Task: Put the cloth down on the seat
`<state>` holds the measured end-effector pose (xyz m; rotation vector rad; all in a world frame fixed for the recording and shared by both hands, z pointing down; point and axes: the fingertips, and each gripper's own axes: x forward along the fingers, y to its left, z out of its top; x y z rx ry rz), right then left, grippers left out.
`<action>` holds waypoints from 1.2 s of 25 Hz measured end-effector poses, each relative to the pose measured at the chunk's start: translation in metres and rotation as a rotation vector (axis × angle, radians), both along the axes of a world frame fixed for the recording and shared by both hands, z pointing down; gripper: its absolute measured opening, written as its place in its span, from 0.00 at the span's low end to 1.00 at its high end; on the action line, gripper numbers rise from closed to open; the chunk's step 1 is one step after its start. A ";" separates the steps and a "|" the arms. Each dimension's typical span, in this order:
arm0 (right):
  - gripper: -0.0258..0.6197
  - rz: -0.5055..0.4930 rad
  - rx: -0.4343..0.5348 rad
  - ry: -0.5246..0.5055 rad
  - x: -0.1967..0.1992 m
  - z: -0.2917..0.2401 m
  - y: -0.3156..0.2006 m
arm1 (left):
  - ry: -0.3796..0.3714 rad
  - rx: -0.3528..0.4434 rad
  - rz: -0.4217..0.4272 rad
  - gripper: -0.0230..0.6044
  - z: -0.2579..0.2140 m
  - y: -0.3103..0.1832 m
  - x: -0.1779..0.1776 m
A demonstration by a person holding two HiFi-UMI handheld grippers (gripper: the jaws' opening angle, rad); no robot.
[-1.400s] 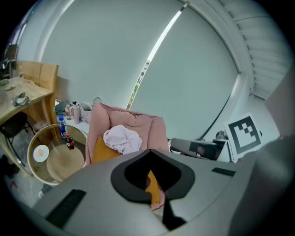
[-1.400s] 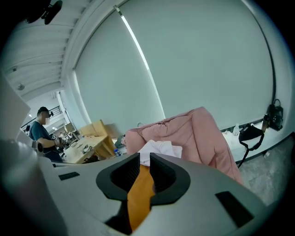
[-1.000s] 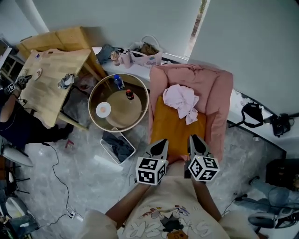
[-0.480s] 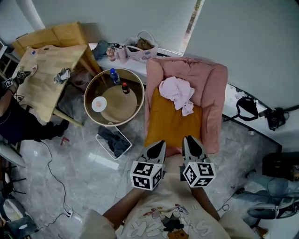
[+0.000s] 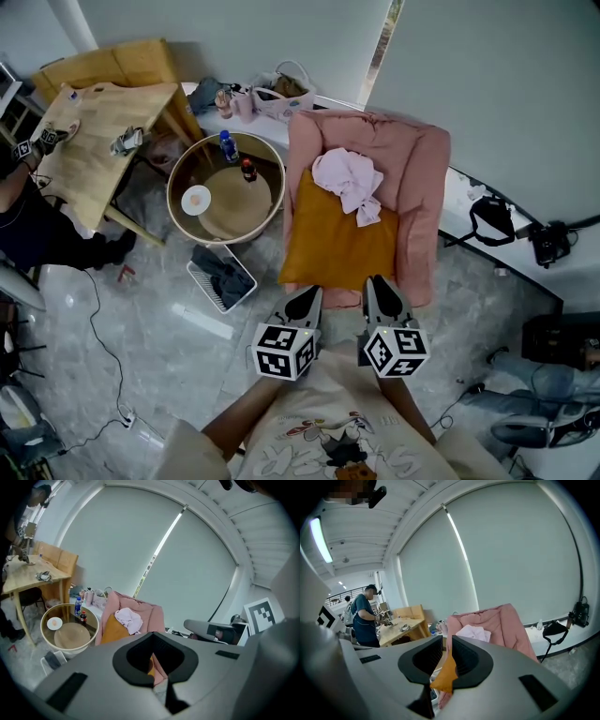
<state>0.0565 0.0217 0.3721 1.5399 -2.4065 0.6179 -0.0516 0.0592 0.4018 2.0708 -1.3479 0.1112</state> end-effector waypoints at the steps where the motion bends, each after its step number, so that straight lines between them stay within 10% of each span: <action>1: 0.16 -0.004 0.000 -0.005 0.005 -0.001 0.006 | 0.000 -0.004 -0.011 0.04 -0.001 0.005 0.003; 21: 0.16 -0.075 -0.005 -0.131 0.141 -0.015 0.174 | -0.095 0.031 -0.086 0.04 -0.034 0.161 0.139; 30: 0.10 -0.113 0.093 -0.102 0.161 -0.034 0.196 | -0.188 0.078 0.032 0.04 -0.038 0.179 0.189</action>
